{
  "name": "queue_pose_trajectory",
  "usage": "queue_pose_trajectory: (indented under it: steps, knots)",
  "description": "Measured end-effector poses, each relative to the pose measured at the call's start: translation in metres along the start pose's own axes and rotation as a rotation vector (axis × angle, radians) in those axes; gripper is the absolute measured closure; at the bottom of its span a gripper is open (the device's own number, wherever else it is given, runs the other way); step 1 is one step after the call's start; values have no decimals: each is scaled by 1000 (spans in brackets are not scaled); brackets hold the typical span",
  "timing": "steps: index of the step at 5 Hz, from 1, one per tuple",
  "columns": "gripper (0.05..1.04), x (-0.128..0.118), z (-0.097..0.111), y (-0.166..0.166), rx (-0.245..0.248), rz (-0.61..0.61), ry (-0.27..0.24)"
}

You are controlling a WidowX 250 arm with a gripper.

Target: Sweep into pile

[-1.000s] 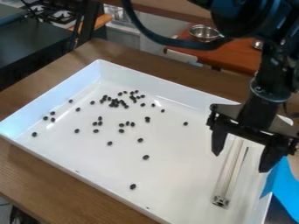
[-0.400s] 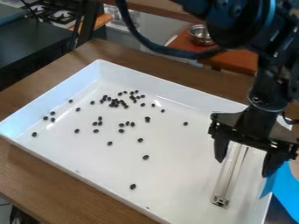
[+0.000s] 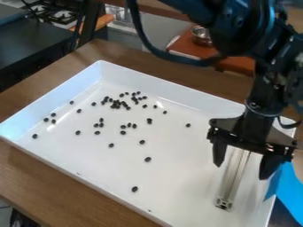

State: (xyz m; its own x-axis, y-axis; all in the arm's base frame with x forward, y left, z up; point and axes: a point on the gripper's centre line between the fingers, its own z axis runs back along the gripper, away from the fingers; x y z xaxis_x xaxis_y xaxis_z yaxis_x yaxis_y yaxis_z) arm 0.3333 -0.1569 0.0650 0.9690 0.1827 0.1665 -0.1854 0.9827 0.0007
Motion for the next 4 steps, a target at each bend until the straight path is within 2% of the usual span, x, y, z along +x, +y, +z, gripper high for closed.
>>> queue_pose_trajectory:
  steps: [2, 4]
  knots:
    - [113, 1, -11, 0, 4, 15, 1]
    - [667, -3, -21, 12, -5, 38, 21]
